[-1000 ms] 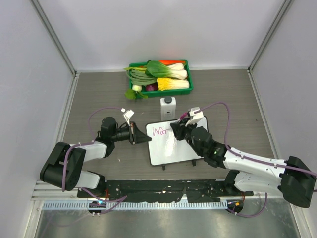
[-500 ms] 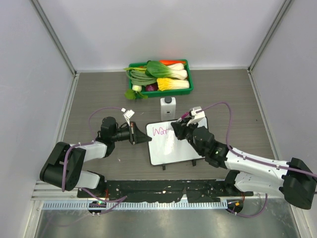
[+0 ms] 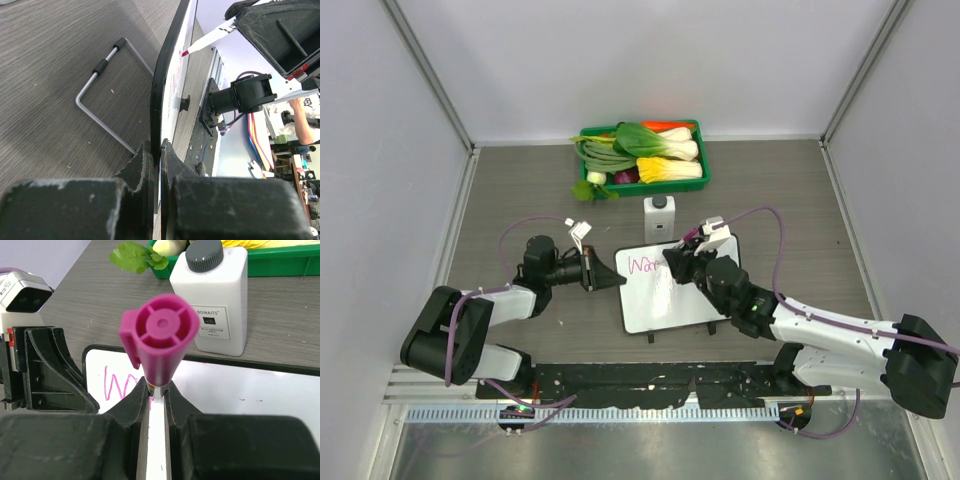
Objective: Write a sentence on the whiteboard
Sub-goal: Write on the whiteboard at the whiteboard stand.
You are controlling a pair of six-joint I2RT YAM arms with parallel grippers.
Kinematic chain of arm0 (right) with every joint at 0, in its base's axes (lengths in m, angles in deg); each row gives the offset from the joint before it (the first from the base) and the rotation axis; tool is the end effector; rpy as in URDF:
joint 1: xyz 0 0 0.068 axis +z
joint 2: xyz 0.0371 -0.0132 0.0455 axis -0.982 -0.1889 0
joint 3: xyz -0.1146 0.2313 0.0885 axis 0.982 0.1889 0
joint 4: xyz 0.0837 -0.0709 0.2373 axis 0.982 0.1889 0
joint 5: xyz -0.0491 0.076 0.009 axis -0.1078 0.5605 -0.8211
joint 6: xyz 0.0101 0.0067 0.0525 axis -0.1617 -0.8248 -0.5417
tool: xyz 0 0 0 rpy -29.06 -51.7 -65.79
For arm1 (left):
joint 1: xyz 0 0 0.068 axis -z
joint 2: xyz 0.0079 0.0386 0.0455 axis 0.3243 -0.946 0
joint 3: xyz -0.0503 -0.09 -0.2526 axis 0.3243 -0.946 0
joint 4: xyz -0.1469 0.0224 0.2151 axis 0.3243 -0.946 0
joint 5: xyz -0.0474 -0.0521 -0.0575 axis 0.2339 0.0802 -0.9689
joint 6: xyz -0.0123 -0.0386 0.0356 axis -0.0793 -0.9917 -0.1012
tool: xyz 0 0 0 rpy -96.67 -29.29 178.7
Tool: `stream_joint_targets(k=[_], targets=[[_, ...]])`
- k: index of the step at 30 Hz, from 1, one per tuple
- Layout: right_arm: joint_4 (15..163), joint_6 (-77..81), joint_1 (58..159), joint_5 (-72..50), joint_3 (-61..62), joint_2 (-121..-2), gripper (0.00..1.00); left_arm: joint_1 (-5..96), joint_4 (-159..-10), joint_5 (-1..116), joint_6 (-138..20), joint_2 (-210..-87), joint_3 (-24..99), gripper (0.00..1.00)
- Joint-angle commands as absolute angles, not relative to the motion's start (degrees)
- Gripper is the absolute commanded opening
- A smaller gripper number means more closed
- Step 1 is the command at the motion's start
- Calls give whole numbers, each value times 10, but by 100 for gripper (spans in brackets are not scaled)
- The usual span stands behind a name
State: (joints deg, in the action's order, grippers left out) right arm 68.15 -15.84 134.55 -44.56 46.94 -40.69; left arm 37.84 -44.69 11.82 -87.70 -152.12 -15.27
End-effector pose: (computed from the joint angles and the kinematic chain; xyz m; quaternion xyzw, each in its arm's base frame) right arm 0.1456 0.1837 0.2479 -0.0602 0.7607 0.2659 0.5890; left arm 0.2136 -0.1037 0.1625 0.1298 0.7569 -0.5783 0.2755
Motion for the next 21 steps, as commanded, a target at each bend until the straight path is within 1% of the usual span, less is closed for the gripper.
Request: stream_joint_targets(k=[1, 9, 21], targets=[[691, -171, 1345, -446, 489, -391, 1, 385, -445, 130, -850, -1526, -142, 0], [695, -191, 1345, -427, 511, -382, 1, 387, -445, 130, -850, -1530, -141, 0], [652, -168, 1345, -486, 483, -382, 1, 388, -444, 129, -850, -1529, -142, 0]])
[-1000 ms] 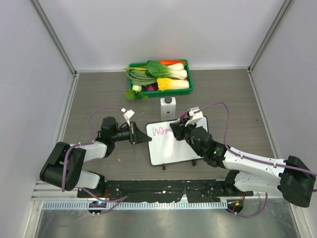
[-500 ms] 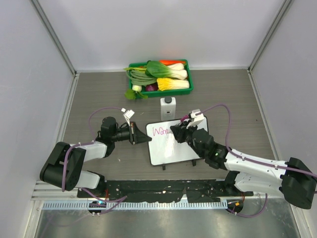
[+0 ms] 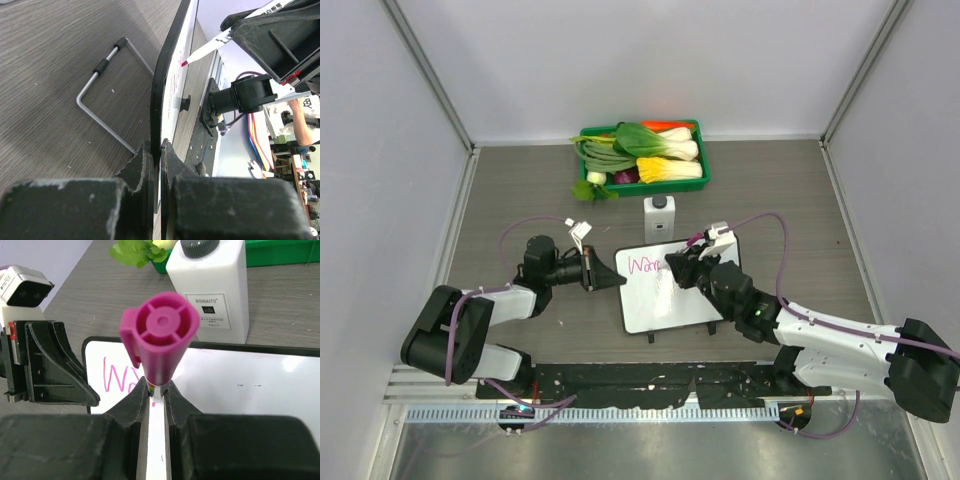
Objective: Write a sentence on the whiteboard
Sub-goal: Write on the whiteboard at the whiteboard stand.
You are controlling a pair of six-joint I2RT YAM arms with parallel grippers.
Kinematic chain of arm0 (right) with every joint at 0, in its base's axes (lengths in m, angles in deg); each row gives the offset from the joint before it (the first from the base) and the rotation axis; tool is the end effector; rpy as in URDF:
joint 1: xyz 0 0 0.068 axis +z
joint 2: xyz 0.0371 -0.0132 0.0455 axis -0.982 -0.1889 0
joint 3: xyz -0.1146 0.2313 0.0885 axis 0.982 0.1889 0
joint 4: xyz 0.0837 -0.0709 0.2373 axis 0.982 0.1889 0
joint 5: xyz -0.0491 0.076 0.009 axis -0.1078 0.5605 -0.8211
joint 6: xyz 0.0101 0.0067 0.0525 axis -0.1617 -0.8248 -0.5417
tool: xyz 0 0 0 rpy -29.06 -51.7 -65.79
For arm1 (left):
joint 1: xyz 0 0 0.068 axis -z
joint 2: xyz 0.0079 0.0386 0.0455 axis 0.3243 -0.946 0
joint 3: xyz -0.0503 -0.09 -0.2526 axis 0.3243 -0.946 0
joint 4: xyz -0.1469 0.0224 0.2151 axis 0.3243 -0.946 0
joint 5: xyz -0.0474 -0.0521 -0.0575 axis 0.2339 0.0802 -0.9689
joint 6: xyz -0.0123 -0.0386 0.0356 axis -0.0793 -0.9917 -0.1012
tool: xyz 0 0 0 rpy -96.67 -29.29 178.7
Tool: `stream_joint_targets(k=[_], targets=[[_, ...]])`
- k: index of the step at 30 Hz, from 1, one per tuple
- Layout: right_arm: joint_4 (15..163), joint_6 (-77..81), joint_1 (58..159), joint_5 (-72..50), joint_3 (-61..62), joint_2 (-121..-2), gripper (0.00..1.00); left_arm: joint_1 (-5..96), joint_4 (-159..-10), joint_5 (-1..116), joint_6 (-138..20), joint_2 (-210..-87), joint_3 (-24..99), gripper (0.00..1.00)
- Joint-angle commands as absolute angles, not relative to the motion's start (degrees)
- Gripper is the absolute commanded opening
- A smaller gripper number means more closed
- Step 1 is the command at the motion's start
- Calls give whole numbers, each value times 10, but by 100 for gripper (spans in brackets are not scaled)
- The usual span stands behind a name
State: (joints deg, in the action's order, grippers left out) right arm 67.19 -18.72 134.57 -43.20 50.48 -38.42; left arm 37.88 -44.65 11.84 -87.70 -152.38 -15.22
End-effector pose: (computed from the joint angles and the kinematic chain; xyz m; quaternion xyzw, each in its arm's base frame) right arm 0.1390 0.1755 0.2365 -0.0497 0.7637 0.2869 0.5762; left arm 0.2139 -0.1039 0.1618 0.1292 0.7575 -0.5781 0.2743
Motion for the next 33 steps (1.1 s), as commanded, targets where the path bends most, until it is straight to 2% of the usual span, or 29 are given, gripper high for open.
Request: stream_joint_targets(k=[1, 23, 33], targets=[[651, -161, 1345, -487, 481, -383, 1, 387, -445, 129, -850, -1529, -142, 0], [720, -180, 1345, -447, 508, -361, 1, 389, -445, 130, -850, -1527, -142, 0], [683, -164, 1345, -494, 483, -368, 2, 389, -445, 130, -850, -1526, -143, 0]])
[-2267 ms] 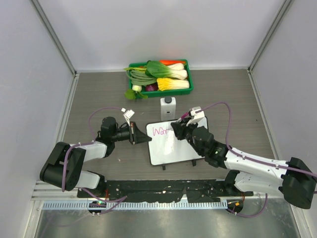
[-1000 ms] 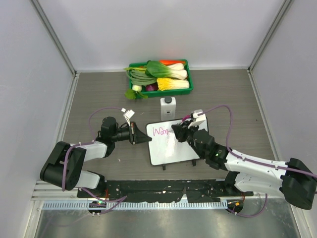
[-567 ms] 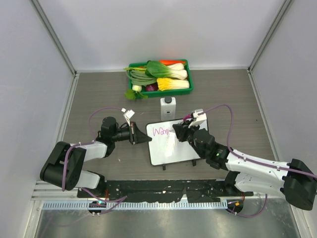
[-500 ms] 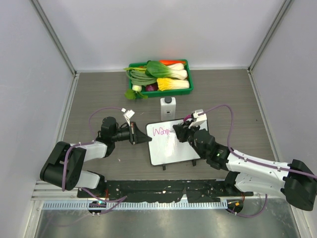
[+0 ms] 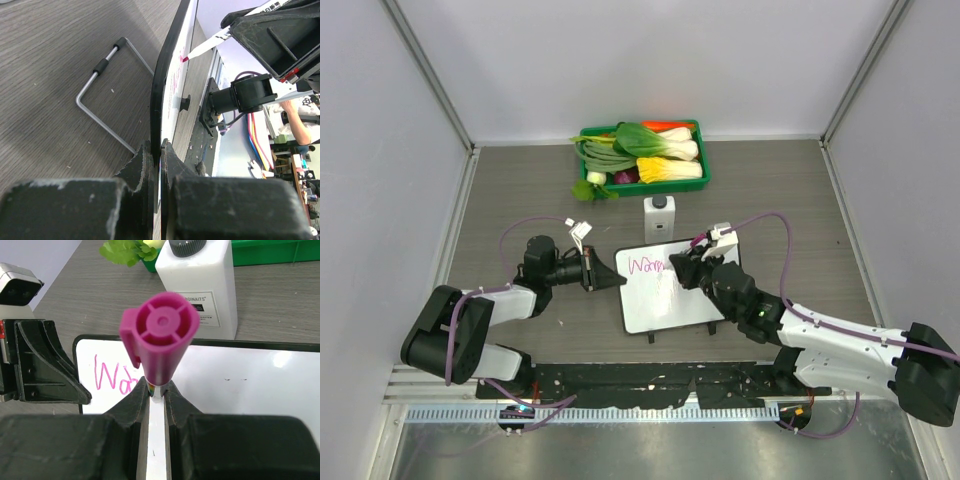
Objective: Write a sentence on the whiteboard
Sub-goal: Write on the whiteboard at the whiteboard stand.
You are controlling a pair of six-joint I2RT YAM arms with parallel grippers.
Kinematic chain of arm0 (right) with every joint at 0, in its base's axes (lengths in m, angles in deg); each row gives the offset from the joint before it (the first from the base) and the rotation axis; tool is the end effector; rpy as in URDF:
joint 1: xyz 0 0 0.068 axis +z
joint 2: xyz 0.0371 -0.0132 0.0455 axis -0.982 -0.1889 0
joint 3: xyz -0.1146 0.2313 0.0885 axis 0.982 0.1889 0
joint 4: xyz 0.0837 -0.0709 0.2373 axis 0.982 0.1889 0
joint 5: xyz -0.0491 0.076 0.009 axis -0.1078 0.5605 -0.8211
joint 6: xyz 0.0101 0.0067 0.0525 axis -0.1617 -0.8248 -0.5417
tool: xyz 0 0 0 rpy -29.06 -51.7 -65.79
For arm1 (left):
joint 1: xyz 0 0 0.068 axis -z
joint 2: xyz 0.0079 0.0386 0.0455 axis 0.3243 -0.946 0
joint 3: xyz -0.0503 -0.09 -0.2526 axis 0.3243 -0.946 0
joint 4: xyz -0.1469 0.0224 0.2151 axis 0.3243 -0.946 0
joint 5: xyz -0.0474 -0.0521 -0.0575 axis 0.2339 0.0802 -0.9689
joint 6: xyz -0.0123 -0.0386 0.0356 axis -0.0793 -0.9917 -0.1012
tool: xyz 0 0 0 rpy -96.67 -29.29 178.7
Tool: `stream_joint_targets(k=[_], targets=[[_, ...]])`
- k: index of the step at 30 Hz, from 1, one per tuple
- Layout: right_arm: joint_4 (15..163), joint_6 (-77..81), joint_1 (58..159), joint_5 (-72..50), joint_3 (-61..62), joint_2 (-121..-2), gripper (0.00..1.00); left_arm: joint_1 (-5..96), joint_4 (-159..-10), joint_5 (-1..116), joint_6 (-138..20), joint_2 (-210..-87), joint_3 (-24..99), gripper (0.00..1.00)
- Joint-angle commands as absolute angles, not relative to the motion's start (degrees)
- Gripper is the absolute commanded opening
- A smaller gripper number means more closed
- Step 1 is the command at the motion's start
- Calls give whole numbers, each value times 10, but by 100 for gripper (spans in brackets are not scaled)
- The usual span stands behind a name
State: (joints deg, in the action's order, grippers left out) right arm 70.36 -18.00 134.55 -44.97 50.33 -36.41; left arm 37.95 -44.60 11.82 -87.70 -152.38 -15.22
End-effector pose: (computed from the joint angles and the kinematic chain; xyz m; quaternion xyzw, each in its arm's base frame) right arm 0.1366 0.1702 0.2388 -0.0473 0.7681 0.2677 0.5798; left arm 0.2138 -0.1042 0.1619 0.1300 0.7572 -0.5784 0.2742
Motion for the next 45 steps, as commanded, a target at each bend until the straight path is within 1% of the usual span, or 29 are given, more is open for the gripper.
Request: stream_joint_targets(k=[1, 12, 20, 29, 40, 45], targets=[[680, -159, 1345, -497, 481, -368, 1, 389, -445, 130, -850, -1526, -142, 0], [704, -144, 1344, -523, 468, -377, 1, 389, -445, 130, -850, -1526, -142, 0], [737, -169, 1343, -498, 501, -349, 1, 389, -445, 130, -850, -1528, -141, 0], [742, -179, 1344, -481, 509, -353, 1, 390, -445, 131, -850, -1528, -141, 0], [751, -173, 1345, -461, 451, -292, 1, 390, -446, 132, -849, -1530, -141, 0], [746, -160, 1344, -484, 437, -309, 1, 390, -447, 132, -848, -1530, -141, 0]])
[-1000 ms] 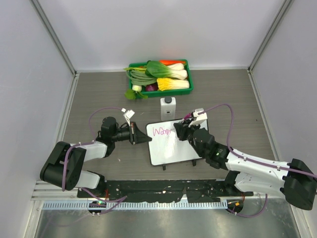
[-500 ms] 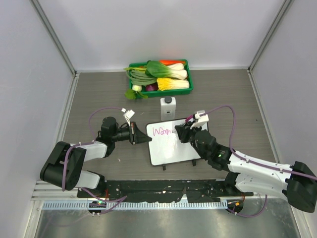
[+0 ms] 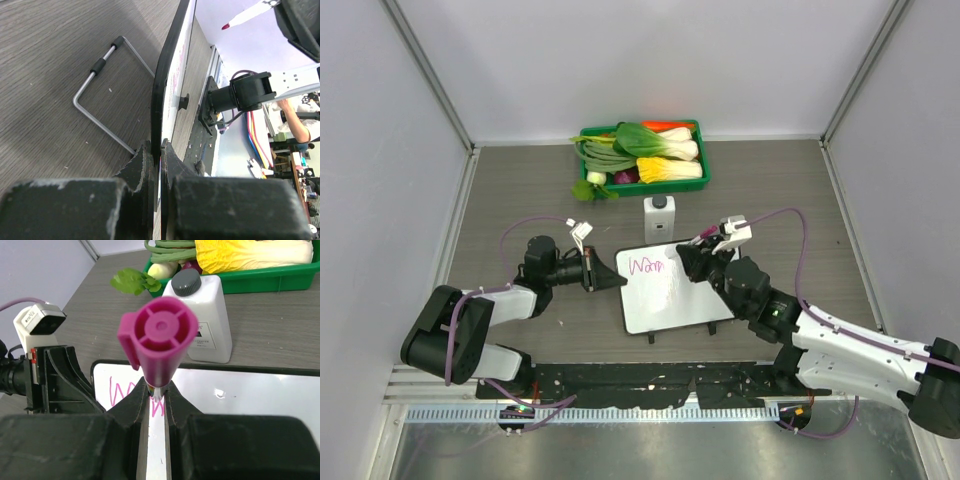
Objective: Write a sentence on the whiteboard
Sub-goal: Write on the whiteboard at the whiteboard stand.
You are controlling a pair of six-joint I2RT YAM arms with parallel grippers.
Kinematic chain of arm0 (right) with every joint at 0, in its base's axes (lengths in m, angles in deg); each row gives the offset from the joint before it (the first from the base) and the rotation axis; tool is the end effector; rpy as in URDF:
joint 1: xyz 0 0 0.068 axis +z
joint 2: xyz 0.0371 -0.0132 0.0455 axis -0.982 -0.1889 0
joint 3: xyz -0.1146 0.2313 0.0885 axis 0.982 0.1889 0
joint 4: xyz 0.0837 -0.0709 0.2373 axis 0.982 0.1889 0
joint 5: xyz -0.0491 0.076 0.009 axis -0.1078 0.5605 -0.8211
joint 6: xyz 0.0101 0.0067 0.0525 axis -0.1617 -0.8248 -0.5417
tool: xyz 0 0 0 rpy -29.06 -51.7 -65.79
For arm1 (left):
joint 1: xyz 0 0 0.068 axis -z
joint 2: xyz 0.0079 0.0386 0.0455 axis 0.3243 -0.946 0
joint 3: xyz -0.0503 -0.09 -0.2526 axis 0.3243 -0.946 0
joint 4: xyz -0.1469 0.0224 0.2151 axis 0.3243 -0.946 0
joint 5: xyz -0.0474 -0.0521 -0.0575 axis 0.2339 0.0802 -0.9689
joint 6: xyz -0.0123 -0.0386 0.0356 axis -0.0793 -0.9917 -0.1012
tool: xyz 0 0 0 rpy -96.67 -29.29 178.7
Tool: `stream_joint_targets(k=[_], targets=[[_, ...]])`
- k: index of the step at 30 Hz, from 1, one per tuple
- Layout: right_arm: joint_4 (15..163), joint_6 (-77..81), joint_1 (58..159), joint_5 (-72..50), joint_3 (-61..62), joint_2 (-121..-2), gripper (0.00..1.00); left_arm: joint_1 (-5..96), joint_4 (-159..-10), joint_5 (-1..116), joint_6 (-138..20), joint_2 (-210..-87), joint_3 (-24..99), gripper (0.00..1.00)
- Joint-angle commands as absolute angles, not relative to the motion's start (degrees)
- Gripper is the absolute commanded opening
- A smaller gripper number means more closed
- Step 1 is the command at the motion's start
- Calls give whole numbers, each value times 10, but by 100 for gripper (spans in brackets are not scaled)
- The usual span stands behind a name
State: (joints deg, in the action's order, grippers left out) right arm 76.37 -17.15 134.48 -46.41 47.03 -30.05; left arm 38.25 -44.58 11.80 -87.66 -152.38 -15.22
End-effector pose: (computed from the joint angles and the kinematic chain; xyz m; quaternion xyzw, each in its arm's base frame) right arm 0.1295 0.1581 0.2694 -0.0337 0.7498 0.2737 0.6015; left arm 0.2133 -0.1053 0.1620 0.1324 0.7567 -0.5791 0.2729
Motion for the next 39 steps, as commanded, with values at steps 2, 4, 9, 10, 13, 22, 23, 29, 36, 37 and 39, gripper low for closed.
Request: stream_joint_targets(k=[2, 4, 9, 10, 13, 22, 23, 29, 36, 37, 39], targets=[[735, -155, 1345, -492, 433, -324, 1, 390, -447, 131, -848, -1531, -141, 0], [731, -150, 1344, -494, 430, -339, 1, 390, -447, 131, -848, -1531, -141, 0], [726, -151, 1344, -496, 432, -363, 1, 390, -447, 132, -848, -1529, -141, 0], [724, -154, 1344, -497, 435, -368, 1, 390, -447, 130, -848, -1529, -141, 0], [719, -157, 1344, -495, 444, -373, 1, 390, -447, 131, -848, -1528, -141, 0], [743, -162, 1343, -522, 457, -376, 1, 390, -448, 131, -848, -1529, -141, 0], [749, -163, 1344, -526, 459, -372, 1, 390, -448, 132, -847, -1530, -141, 0], [781, -168, 1343, -551, 473, -347, 1, 390, -448, 131, -847, -1532, -140, 0], [780, -164, 1343, -556, 471, -328, 1, 390, -448, 133, -848, -1533, -139, 0], [775, -162, 1344, -554, 469, -326, 1, 390, -448, 131, -847, -1533, -139, 0], [761, -157, 1345, -539, 466, -323, 1, 390, -447, 133, -847, -1534, -139, 0]])
